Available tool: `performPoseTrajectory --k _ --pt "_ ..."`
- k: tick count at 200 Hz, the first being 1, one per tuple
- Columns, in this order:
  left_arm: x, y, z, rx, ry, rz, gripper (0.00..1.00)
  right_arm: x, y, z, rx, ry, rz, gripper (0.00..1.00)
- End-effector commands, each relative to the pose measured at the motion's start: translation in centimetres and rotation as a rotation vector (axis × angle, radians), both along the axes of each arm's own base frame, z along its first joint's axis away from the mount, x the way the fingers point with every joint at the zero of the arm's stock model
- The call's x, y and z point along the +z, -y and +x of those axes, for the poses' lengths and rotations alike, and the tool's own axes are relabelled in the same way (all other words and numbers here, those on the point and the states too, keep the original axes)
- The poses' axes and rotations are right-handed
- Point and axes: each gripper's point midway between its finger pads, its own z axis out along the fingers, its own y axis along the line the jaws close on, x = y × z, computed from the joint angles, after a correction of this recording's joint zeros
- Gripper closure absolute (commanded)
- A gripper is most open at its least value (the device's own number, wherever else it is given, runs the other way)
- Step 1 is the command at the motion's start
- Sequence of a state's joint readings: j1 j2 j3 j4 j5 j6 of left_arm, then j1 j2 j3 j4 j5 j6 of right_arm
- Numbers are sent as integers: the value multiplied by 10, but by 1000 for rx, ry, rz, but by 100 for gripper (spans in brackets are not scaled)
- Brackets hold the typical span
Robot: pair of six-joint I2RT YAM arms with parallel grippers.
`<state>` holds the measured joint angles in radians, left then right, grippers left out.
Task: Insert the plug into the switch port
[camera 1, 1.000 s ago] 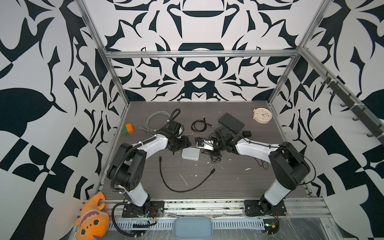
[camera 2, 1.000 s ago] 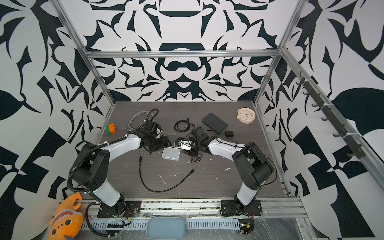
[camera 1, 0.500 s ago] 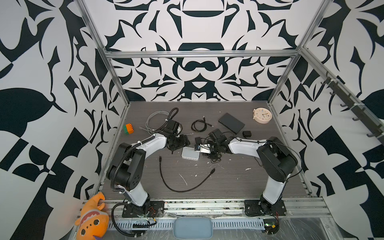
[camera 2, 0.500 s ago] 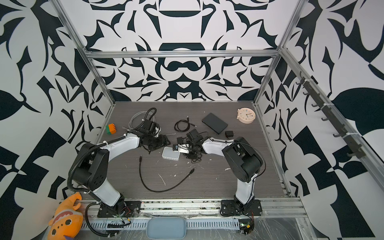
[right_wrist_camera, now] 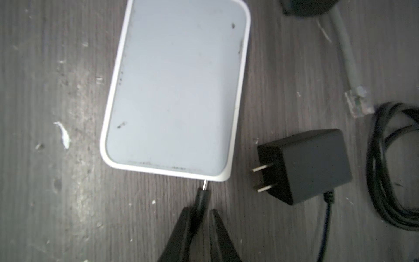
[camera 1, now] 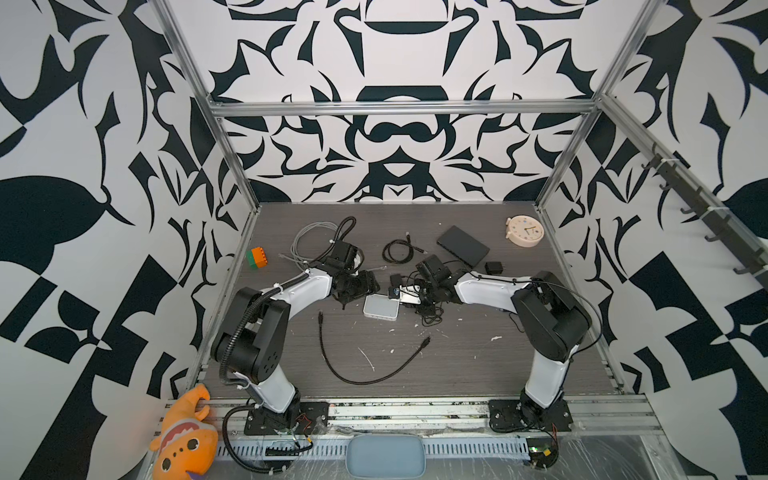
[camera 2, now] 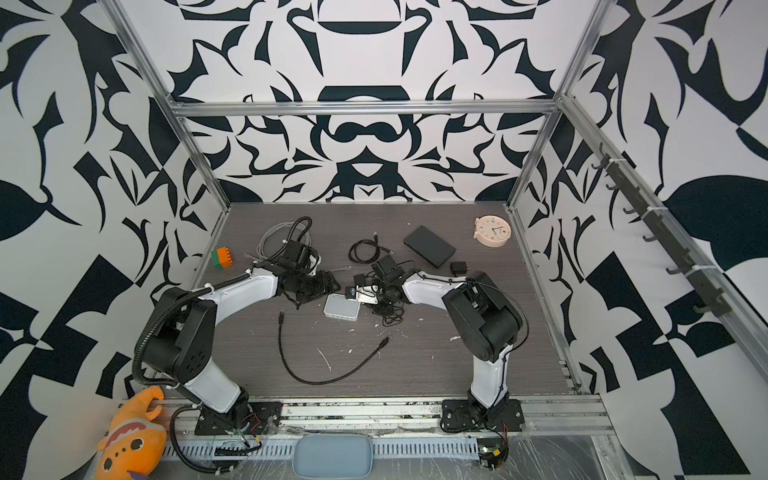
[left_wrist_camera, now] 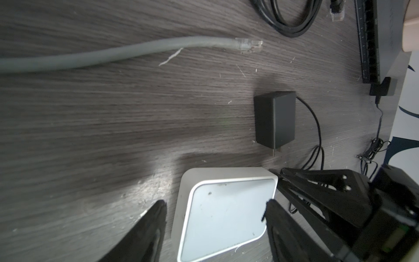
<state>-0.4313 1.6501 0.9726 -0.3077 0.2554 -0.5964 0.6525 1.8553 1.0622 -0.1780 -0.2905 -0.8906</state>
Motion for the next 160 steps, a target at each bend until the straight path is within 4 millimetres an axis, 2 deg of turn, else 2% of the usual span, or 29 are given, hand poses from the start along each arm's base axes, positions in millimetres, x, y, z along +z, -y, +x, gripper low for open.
performPoseTrajectory --k 1,16,34,66,114,160 --pt "7 -3 -5 -7 12 -9 28 -4 5 -8 24 -30 -61 84" --pt "7 -2 -5 -8 7 -10 28 -10 9 -13 38 -48 -91 89" --pt "8 -1 -6 -13 5 -18 28 -14 13 -16 52 -47 -118 100" --pt "5 2 -10 -11 -14 -39 29 -5 8 -14 57 -19 -77 100" --pt "-2 8 -18 2 -33 -65 29 32 -2 -18 53 17 43 100" --pt "-6 19 -23 -32 -48 -89 29 39 -4 -27 45 2 84 100"
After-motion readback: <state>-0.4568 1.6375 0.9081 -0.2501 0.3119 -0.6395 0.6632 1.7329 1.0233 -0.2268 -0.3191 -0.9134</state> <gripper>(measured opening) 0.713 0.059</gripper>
